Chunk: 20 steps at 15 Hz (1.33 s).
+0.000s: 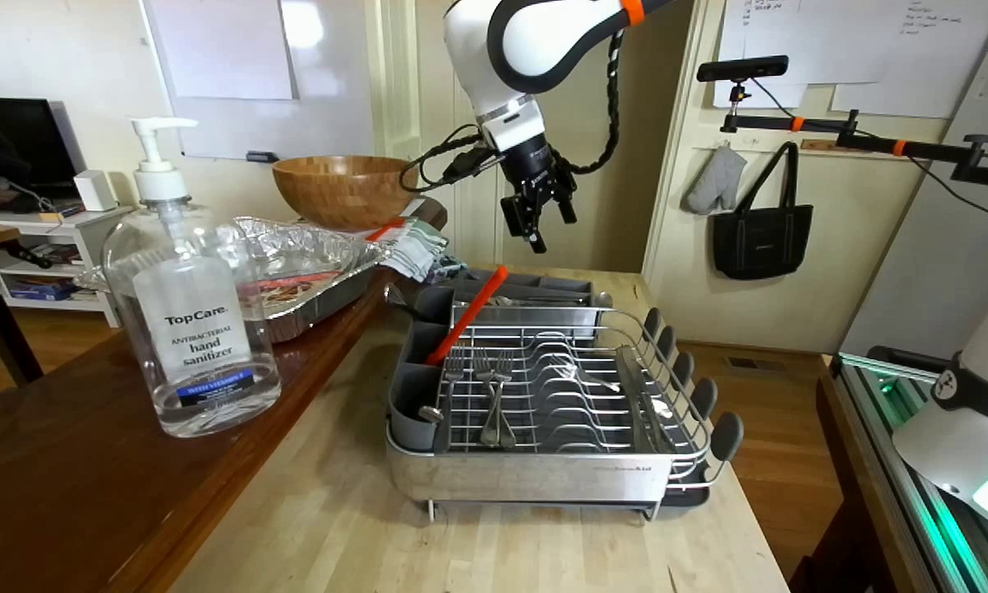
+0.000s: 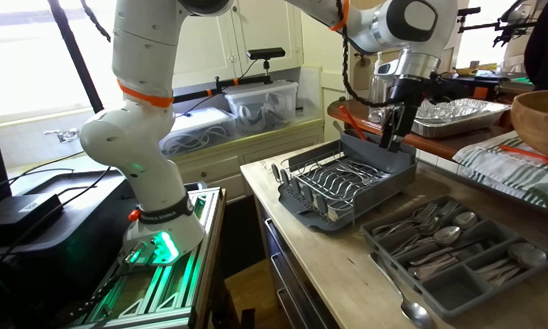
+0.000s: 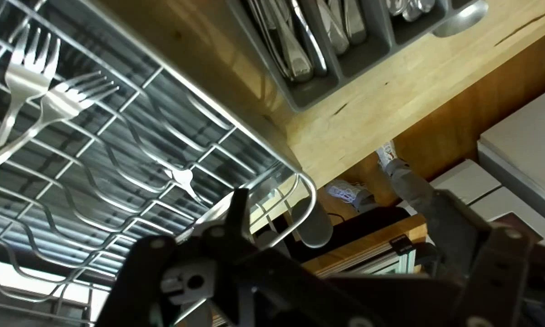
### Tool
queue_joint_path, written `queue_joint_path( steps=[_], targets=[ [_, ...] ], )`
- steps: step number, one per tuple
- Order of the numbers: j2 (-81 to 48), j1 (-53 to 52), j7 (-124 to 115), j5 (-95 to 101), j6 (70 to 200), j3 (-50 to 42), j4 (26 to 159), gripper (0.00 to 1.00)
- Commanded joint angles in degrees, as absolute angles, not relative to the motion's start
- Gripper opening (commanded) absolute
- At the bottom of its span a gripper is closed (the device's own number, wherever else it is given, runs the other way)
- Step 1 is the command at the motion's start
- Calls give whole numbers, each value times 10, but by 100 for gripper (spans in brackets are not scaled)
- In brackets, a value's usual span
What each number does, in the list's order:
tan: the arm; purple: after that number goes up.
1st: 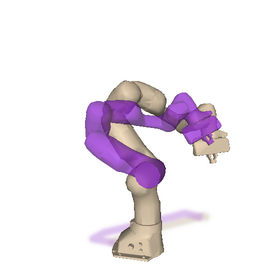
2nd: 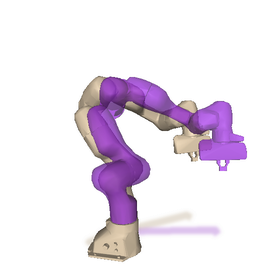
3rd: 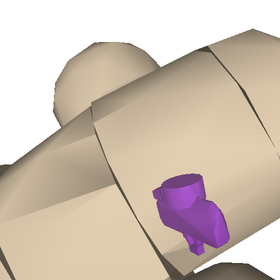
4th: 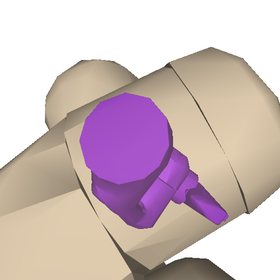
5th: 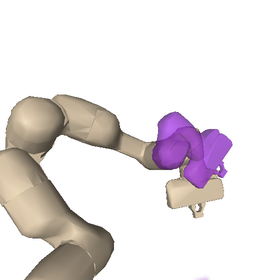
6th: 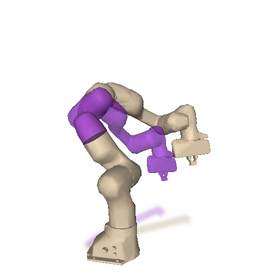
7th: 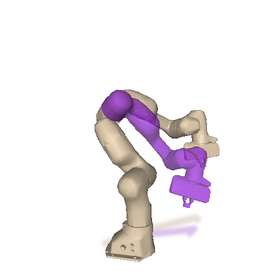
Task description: Remove two forks from the drying rack and put them on the left side of the utensil holder
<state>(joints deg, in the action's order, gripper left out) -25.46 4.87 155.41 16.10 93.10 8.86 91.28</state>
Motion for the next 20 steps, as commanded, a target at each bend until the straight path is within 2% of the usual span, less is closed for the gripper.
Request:
queue_joint_path(
  steps=[1,6,11,20],
  targets=[
    [-245,25,1558,160,931,71,926,100],
    [-231,15,1558,166,932,69,947,100],
    [-210,-16,1404,178,1026,64,990,100],
    [-53,-20,1146,182,1222,54,1211,100]
  ],
)
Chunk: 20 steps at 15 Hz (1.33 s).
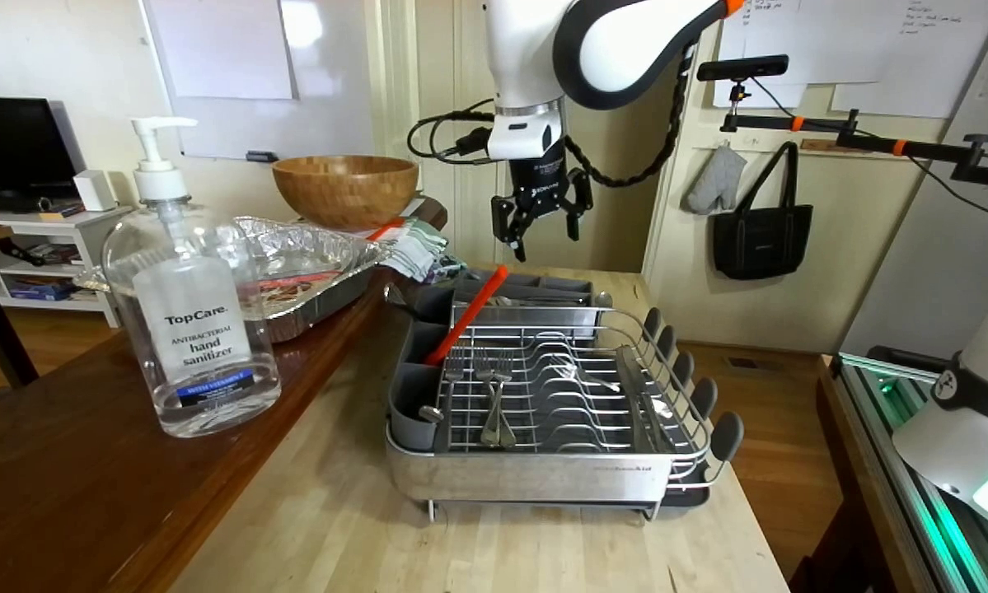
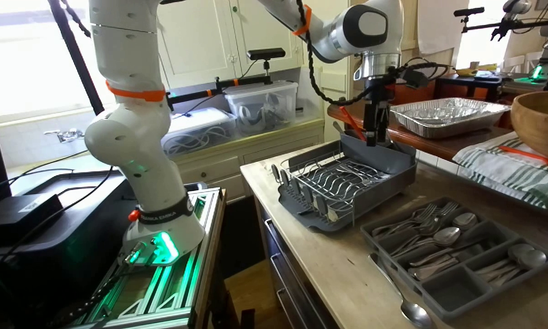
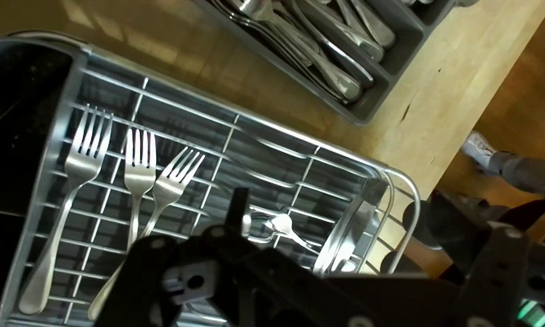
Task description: Remove two forks from the drying rack and put them on the left side of the utensil holder
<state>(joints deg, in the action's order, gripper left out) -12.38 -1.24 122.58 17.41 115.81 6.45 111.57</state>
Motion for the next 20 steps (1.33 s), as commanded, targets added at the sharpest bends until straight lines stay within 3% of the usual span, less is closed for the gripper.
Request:
queue_joint_path(
  steps=[1,2,8,14,20],
  targets=[
    [-40,-19,1120,186,1247,52,1230,100],
    [-88,-18,1171,175,1197,56,1164,100],
    [-100,-30,1087,182,1221,57,1161,100],
    [-80,-55,849,231,1263,57,1201,100],
    [-83,-56,812,119,1353,89,1286,100]
  ],
)
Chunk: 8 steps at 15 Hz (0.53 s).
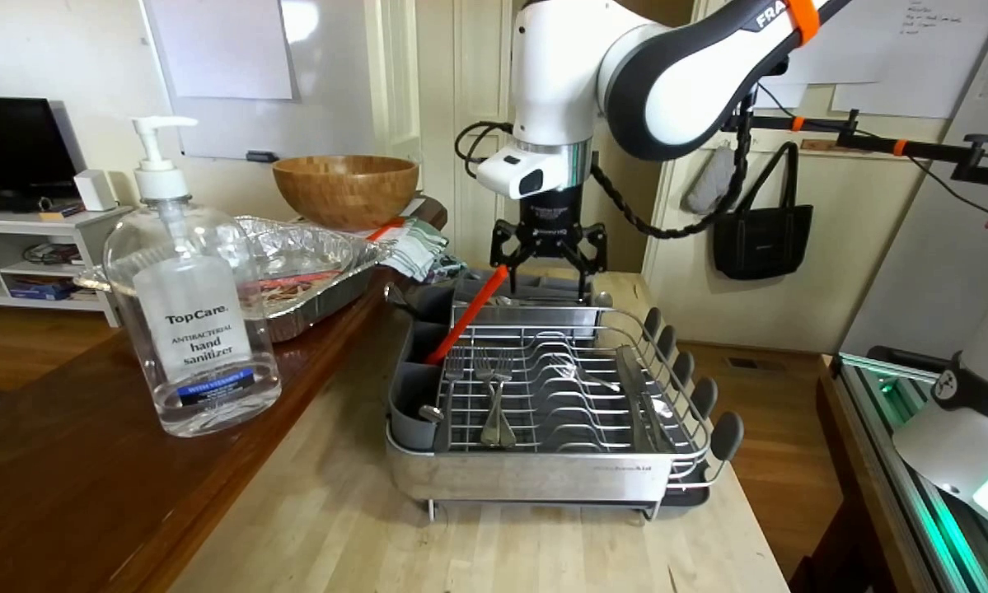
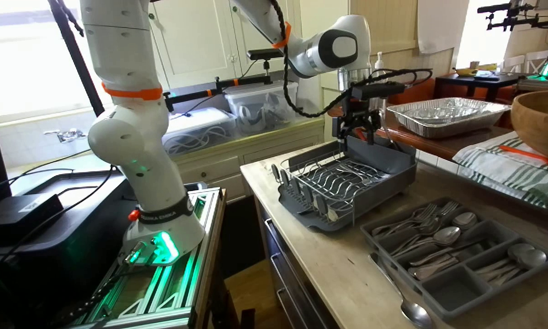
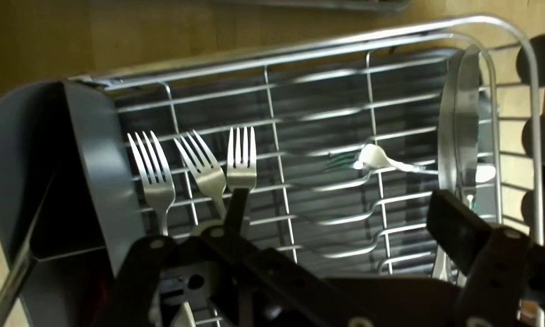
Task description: Remove two forks from the drying rack and put them on the left side of the utensil holder
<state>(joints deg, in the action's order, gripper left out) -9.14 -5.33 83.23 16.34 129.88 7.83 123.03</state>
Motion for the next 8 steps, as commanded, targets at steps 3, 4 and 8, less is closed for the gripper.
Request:
queue_joint_path(
  steps=[3,4,8],
  targets=[
    [-85,-57,803,97,1390,97,1322,100],
    [-85,-56,796,102,1406,95,1331,100],
    [-102,-33,870,78,1390,88,1317,100]
  ],
)
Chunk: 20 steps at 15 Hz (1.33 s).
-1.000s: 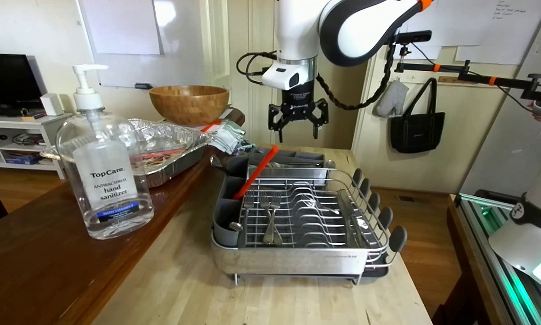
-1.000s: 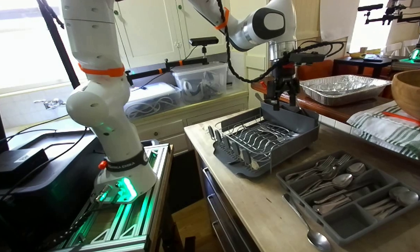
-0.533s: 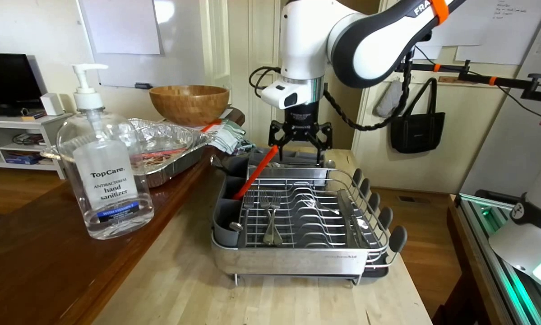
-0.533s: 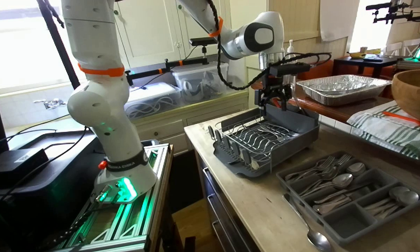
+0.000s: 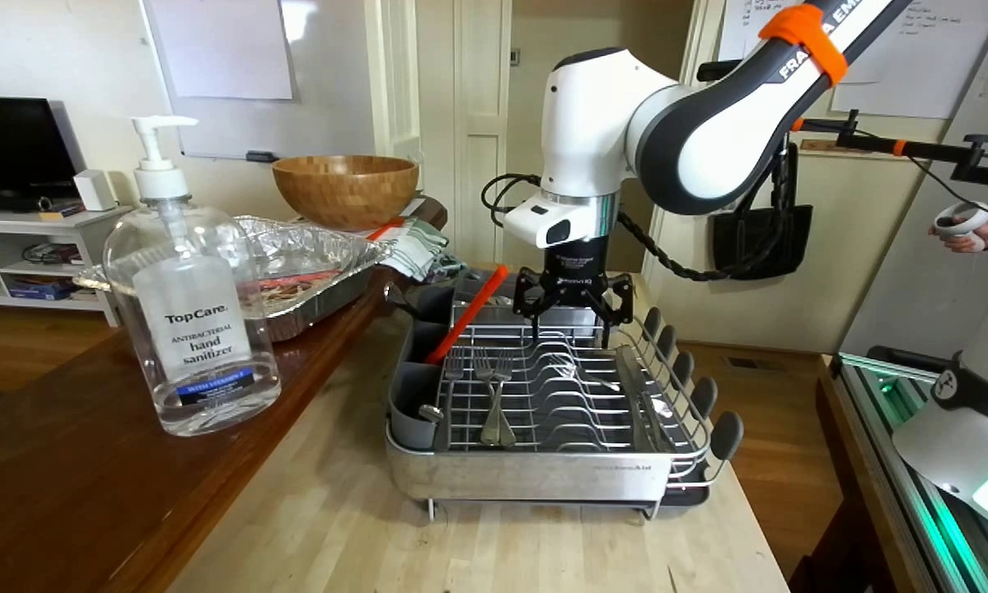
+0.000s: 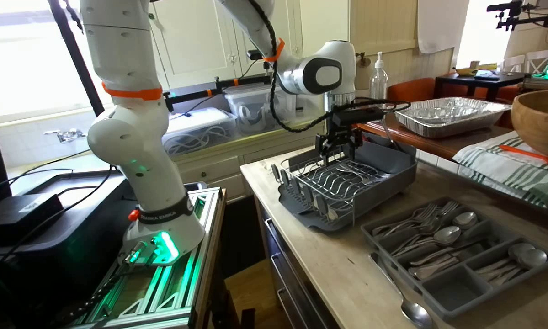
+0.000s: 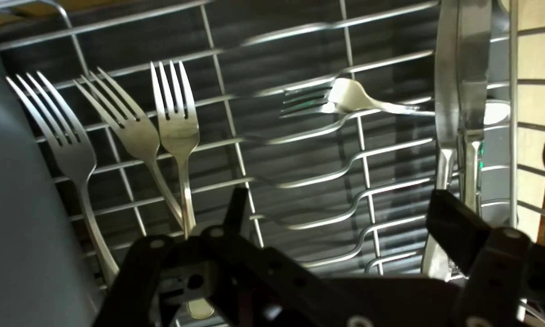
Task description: Remove two forks from the drying rack and put them on the left side of the utensil holder
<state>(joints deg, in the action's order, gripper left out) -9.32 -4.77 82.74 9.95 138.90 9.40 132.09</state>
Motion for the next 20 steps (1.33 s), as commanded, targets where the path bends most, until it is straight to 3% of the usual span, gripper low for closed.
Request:
queue_joint_path(
  steps=[1,20],
  targets=[
    [-109,-31,875,81,1386,85,1310,100],
    [-200,-11,954,69,1379,87,1236,100]
  ],
)
